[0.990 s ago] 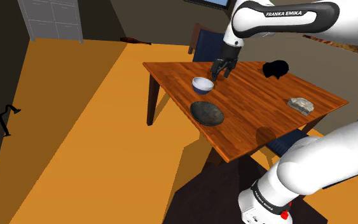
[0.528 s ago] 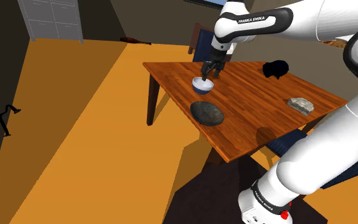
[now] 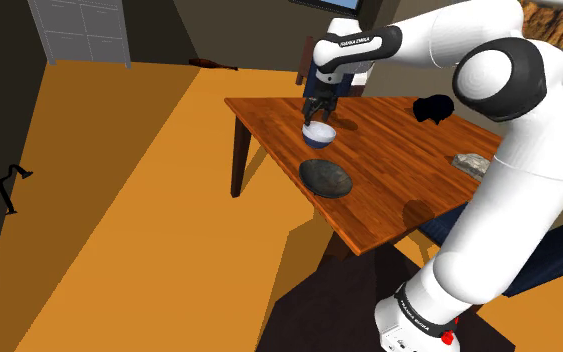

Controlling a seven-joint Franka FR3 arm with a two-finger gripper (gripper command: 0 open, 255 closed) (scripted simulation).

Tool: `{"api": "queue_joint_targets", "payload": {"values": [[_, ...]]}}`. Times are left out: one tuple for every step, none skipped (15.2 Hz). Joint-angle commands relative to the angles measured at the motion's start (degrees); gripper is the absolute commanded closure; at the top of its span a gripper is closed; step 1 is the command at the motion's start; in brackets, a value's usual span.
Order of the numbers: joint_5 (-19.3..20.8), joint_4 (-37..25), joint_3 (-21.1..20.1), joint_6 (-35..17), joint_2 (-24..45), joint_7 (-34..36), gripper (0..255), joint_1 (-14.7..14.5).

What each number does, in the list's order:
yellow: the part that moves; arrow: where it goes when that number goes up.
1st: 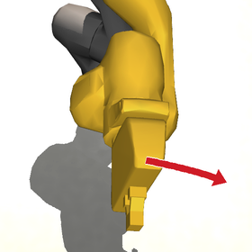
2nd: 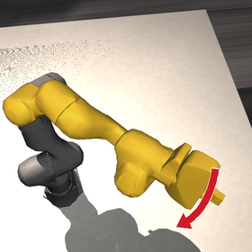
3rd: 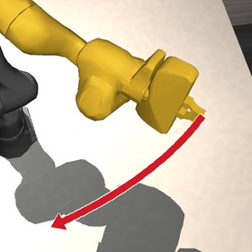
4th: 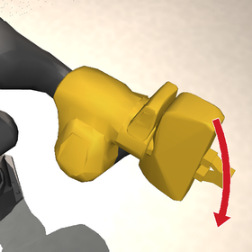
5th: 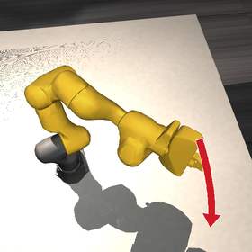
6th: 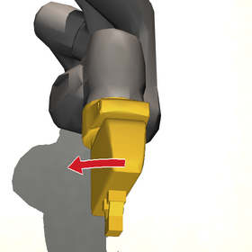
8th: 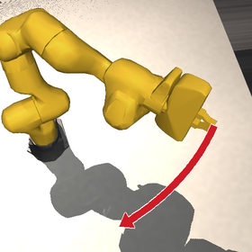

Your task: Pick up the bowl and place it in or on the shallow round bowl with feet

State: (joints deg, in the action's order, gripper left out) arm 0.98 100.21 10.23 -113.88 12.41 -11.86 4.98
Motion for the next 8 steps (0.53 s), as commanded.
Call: {"api": "queue_joint_targets", "payload": {"values": [[-0.94, -4.62, 0.14, -0.12, 4.79, -0.78, 0, 0.71], [-1.38, -7.2, 0.15, 0.11, 7.19, -1.11, 0, 1.11], [-1.76, -9.54, 0.13, 0.38, 9.29, -1.38, 0, 1.48], [-1.78, -9.07, 0.1, -0.3, 9.5, -1.4, 0, 1.53], [-1.82, -8.62, 0.08, -0.98, 9.72, -1.42, 0, 1.56], [-1.86, -8.18, 0.06, -1.65, 9.96, -1.44, 0, 1.59], [-1.91, -7.76, 0.05, -2.31, 10.2, -1.47, 0, 1.62], [-1.95, -7.35, 0.03, -2.97, 10.45, -1.5, 0, 1.65]]}}
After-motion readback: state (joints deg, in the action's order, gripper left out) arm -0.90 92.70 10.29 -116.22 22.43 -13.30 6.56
